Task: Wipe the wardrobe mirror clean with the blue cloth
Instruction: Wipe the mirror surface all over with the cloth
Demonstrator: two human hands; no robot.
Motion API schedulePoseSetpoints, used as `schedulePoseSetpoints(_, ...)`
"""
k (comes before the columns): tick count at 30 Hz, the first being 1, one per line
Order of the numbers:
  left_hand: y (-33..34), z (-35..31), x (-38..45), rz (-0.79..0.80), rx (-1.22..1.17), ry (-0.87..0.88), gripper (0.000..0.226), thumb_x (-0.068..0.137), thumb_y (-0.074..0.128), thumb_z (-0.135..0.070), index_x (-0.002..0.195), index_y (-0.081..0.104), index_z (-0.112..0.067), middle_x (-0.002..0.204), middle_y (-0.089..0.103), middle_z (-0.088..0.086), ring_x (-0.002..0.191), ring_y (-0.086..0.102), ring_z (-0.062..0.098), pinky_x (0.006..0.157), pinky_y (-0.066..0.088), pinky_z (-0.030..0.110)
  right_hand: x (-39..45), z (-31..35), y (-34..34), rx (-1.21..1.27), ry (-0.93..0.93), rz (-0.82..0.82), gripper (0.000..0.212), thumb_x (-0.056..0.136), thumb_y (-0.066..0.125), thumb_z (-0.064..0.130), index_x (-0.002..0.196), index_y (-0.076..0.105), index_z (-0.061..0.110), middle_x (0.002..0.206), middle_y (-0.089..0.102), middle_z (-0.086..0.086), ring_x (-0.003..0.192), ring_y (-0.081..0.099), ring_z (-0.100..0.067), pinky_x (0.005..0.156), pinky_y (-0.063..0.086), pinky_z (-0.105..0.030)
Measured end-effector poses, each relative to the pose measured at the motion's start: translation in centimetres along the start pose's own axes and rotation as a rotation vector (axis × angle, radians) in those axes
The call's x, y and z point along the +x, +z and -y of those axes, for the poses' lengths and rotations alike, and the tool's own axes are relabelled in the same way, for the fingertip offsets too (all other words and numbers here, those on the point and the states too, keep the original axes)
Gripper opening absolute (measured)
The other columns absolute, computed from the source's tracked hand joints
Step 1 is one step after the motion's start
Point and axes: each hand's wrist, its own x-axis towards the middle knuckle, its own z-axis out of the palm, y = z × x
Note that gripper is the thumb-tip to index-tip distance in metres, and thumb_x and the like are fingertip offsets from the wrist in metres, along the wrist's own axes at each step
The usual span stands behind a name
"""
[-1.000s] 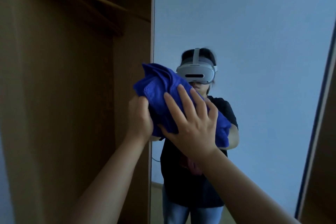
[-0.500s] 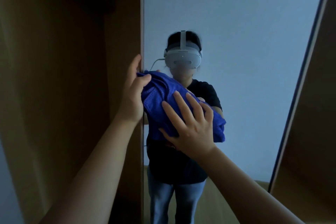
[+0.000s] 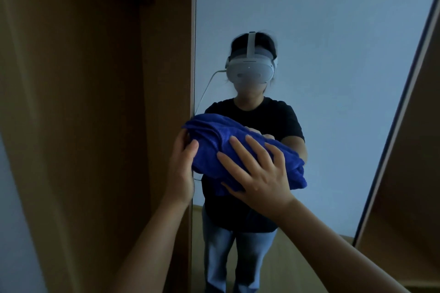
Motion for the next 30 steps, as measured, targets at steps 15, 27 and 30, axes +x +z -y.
schedulePoseSetpoints(15,-1.2,3.6,-3.5,0.064,0.137,-0.079,0.082,0.072,0.049,-0.074,0.127,0.049,-0.013,0.120,0.060,0.003,0.115,0.056,0.017,0.098,0.042,0.033,0.9,-6.1,-2.6,-0.075,-0.151,0.039,0.057,0.080,0.065,0.043,0.130,0.045,0.026,0.132,0.057,-0.008,0.118,0.046,-0.029,0.082,0.038,-0.042)
schedulePoseSetpoints(27,-0.1,5.5,-4.4,-0.013,0.193,-0.035,0.069,0.076,0.039,-0.075,0.135,0.019,-0.044,0.132,0.027,-0.050,0.130,0.023,-0.019,0.100,0.020,-0.002,7.9,-19.4,-6.6,0.160,0.554,-0.068,0.073,0.075,0.060,0.063,0.136,0.024,0.048,0.143,0.040,-0.001,0.128,0.041,-0.027,0.099,0.039,-0.051)
schedulePoseSetpoints(30,0.1,5.9,-4.3,-0.041,0.207,-0.036,0.065,0.078,0.036,-0.074,0.134,0.022,-0.044,0.135,0.029,-0.045,0.132,0.023,-0.016,0.105,0.019,0.005,7.0,-15.3,-5.6,0.102,0.632,-0.114,0.073,0.073,0.063,0.049,0.138,0.035,0.035,0.142,0.043,-0.004,0.124,0.043,-0.029,0.097,0.039,-0.048)
